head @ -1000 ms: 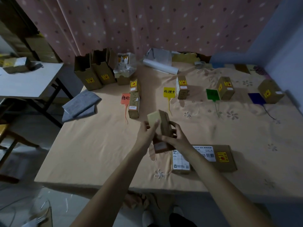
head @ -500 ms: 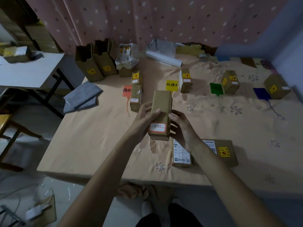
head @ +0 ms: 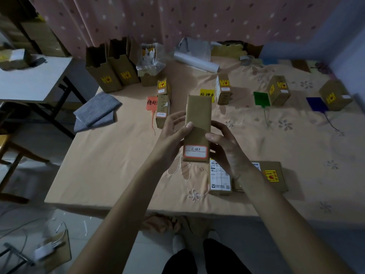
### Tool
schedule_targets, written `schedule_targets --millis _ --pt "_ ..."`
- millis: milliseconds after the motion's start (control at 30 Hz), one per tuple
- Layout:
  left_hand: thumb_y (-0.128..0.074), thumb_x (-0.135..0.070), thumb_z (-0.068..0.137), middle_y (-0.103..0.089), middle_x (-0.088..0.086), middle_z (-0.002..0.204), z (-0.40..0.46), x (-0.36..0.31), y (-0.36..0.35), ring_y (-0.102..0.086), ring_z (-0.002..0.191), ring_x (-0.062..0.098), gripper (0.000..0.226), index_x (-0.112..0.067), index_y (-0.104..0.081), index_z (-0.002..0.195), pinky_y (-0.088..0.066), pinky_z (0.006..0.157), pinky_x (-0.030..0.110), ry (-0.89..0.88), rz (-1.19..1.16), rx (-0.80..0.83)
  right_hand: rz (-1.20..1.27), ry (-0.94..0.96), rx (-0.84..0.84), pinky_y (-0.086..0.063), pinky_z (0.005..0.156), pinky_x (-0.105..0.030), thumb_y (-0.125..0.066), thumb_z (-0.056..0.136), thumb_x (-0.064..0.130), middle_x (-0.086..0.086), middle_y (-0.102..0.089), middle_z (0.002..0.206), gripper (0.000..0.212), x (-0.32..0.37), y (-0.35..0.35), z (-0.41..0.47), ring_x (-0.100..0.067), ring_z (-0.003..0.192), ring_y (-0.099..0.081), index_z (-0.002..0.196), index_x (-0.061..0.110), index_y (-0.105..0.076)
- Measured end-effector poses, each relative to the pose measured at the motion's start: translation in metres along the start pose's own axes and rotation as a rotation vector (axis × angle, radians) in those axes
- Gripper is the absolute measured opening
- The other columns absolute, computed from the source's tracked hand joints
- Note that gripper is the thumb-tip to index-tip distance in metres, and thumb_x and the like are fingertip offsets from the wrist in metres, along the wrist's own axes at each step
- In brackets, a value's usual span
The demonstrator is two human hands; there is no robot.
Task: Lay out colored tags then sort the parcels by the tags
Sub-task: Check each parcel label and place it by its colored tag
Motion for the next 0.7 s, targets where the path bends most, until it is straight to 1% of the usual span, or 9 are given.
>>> schedule_targets --millis 100,167,233,267,333,433,533,600,700 --pt "-0.07 -0.045 0.066 -0.045 0.009 0.137 0.0 -0.001 0.0 -0.056 0.119 0.03 0.074 -0.02 -0.042 0.131 -0.052 0.095 0.049 0.008 -0.002 0.003 0.002 0.007 0.003 -0.053 0.082 -0.04 -0.076 0.063 0.03 -0.017 -0.065 0.114 0.076 -0.001 0.001 -0.001 -0.028 0.098 -0.064 0.133 0.019 -0.048" --pt "-0.07 -0.042 0.07 -0.046 0.009 0.136 0.0 0.004 0.001 -0.057 0.118 0.03 0.065 -0.022 -0.044 0.126 -0.052 0.094 0.05 0.012 -0.012 0.014 -0.001 0.0 -0.002 -0.053 0.081 -0.04 -0.076 0.064 0.029 -0.015 -0.067 0.11 0.074 -0.004 0.001 -0.001 -0.026 0.096 -0.065 0.132 0.019 -0.05" --pt "-0.069 -0.035 0.077 -0.048 0.008 0.133 -0.001 0.011 0.003 -0.06 0.116 0.03 0.052 -0.023 -0.046 0.123 -0.052 0.094 0.051 0.017 -0.033 0.01 0.005 -0.028 -0.026 -0.054 0.076 -0.036 -0.075 0.067 0.025 -0.012 -0.068 0.105 0.068 -0.01 0.003 0.0 -0.022 0.09 -0.066 0.13 0.019 -0.051" --pt "-0.067 -0.032 0.078 -0.049 0.008 0.132 -0.001 0.017 0.004 -0.062 0.112 0.027 0.05 -0.021 -0.047 0.123 -0.053 0.093 0.05 0.024 -0.041 -0.004 0.003 -0.049 -0.038 -0.053 0.072 -0.033 -0.073 0.07 0.023 -0.011 -0.068 0.102 0.063 -0.014 0.004 0.001 -0.02 0.086 -0.066 0.128 0.019 -0.052" --pt "-0.067 -0.031 0.077 -0.052 0.009 0.128 -0.003 0.031 0.005 -0.065 0.105 0.021 0.055 -0.014 -0.046 0.125 -0.055 0.09 0.046 0.061 -0.05 -0.045 -0.022 -0.097 -0.065 -0.053 0.07 -0.032 -0.071 0.073 0.023 -0.012 -0.067 0.102 0.055 -0.024 0.009 0.002 -0.02 0.085 -0.065 0.125 0.02 -0.054" --pt "-0.069 -0.037 0.076 -0.056 0.009 0.125 0.0 0.052 0.0 -0.067 0.102 0.016 0.058 -0.013 -0.047 0.124 -0.056 0.084 0.039 0.113 -0.018 -0.051 -0.052 -0.144 -0.127 -0.054 0.073 -0.034 -0.074 0.072 0.027 -0.014 -0.068 0.108 0.056 -0.034 0.023 0.001 -0.025 0.091 -0.066 0.125 0.021 -0.055" --pt "-0.069 -0.042 0.076 -0.056 0.008 0.125 0.008 0.072 -0.012 -0.066 0.105 0.018 0.061 -0.014 -0.046 0.124 -0.055 0.083 0.035 0.172 0.014 -0.02 -0.049 -0.184 -0.19 -0.054 0.073 -0.035 -0.073 0.081 0.02 -0.013 -0.07 0.101 0.043 -0.039 0.043 0.0 -0.026 0.089 -0.067 0.122 0.018 -0.056" --pt "-0.07 -0.043 0.076 -0.056 0.011 0.128 0.018 0.089 -0.02 -0.064 0.11 0.02 0.062 -0.014 -0.047 0.125 -0.054 0.084 0.035 0.21 0.013 0.0 -0.032 -0.195 -0.24 -0.053 0.069 -0.033 -0.069 0.086 0.018 -0.01 -0.07 0.097 0.036 -0.038 0.06 0.002 -0.025 0.086 -0.067 0.12 0.017 -0.057" --pt "-0.076 -0.047 0.071 -0.053 0.012 0.133 0.039 0.107 -0.038 -0.062 0.114 0.022 0.071 -0.016 -0.046 0.127 -0.054 0.084 0.035 0.28 0.044 0.061 -0.019 -0.186 -0.309 -0.053 0.067 -0.033 -0.07 0.085 0.019 -0.01 -0.07 0.097 0.039 -0.031 0.089 0.012 -0.026 0.087 -0.067 0.122 0.015 -0.058"
Point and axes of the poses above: each hand's wrist, its own z-axis towards the middle knuckle, its own y-axis out of the back of the hand, x = y × z, the point moved 3 cm from there along z, towards the middle knuckle
